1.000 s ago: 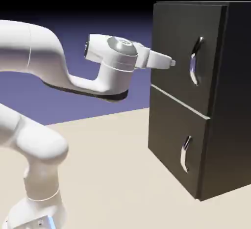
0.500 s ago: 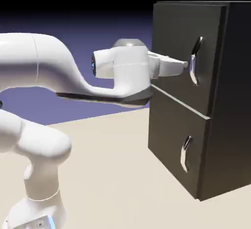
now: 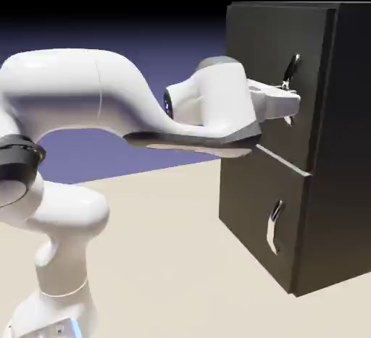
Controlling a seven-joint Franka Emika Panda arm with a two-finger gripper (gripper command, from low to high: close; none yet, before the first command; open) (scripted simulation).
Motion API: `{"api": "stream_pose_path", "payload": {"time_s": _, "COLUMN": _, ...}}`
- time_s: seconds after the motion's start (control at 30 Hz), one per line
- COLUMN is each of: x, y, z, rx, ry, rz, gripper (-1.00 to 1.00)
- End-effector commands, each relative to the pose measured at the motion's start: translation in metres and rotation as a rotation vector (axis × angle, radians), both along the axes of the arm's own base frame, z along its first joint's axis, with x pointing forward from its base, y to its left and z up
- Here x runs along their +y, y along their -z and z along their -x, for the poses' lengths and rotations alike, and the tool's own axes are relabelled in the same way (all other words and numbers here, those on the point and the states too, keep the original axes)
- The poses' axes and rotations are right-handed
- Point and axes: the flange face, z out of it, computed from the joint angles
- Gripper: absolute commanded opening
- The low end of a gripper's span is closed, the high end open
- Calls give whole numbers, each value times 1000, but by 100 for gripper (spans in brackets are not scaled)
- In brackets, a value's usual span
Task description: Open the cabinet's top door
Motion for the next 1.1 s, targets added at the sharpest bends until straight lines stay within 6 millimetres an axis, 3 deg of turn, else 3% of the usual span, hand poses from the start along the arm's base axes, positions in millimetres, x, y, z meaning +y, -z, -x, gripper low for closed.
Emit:
{"api": "stream_pose_path", "payload": {"time_s": 0.0, "x": 3, "y": 0, "z": 5, "rx": 0, "ry": 16, "rz": -1, "gripper": -100}}
{"api": "stream_pose_path", "payload": {"time_s": 0.53, "x": 50, "y": 0, "z": 83, "rx": 0, "ry": 256, "rz": -1, "gripper": -100}}
{"api": "stream_pose_path", "payload": {"time_s": 1.07, "x": 92, "y": 0, "z": 128, "rx": 0, "ry": 420, "rz": -1, "gripper": -100}}
